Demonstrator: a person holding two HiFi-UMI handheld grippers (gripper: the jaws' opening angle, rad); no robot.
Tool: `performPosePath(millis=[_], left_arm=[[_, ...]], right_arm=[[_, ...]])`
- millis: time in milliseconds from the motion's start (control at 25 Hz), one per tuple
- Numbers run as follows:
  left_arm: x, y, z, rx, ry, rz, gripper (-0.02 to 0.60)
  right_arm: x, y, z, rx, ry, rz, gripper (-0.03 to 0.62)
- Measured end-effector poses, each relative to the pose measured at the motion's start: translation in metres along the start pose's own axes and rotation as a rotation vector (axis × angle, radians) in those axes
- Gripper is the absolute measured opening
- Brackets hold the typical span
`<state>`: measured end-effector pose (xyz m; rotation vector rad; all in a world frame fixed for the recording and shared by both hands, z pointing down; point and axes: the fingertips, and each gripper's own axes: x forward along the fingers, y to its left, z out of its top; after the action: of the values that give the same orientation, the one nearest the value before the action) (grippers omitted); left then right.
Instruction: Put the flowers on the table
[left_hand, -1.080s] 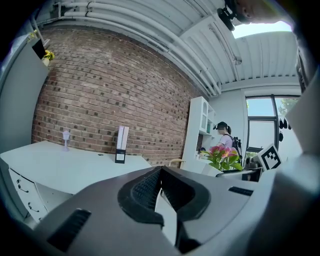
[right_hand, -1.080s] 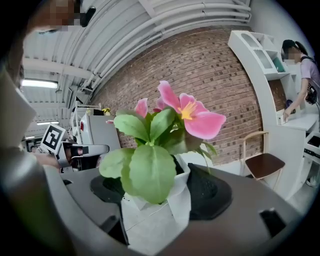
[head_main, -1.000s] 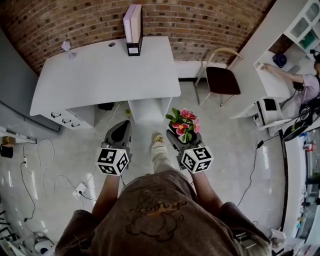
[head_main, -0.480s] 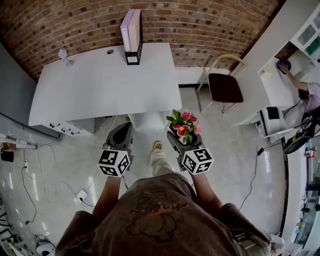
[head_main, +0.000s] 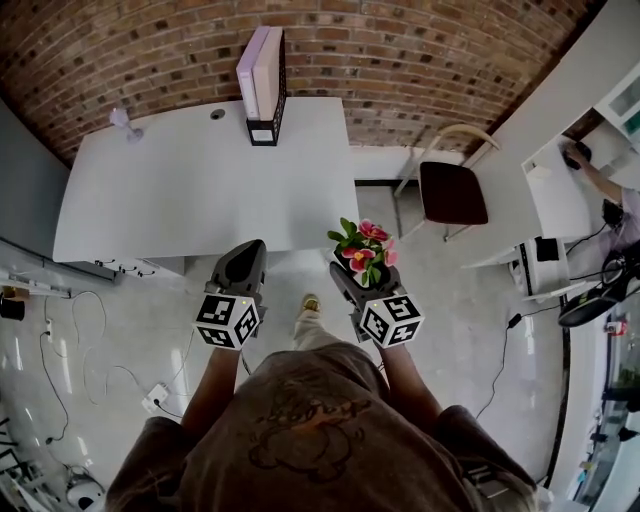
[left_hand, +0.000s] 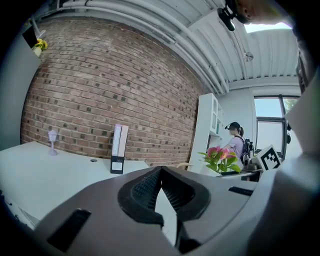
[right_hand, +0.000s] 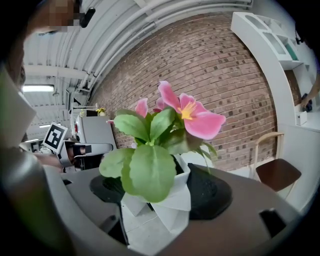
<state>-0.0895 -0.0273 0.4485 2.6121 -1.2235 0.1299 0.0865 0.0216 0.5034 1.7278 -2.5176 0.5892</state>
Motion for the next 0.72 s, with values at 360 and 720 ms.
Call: performPosePath(millis=[360, 720], left_arm=[[0.055, 0.018, 0.019, -0.007, 0.005, 0.048, 0.021], [0.097, 0.032, 0.032, -0.017, -0.002, 0.104, 0.021]], right_arm=[[0.049, -0.044, 0.03, 0.005, 0.007, 0.039, 0.359], [0.097, -0.08, 0.048, -0.006, 0.035, 0.093, 0.359]])
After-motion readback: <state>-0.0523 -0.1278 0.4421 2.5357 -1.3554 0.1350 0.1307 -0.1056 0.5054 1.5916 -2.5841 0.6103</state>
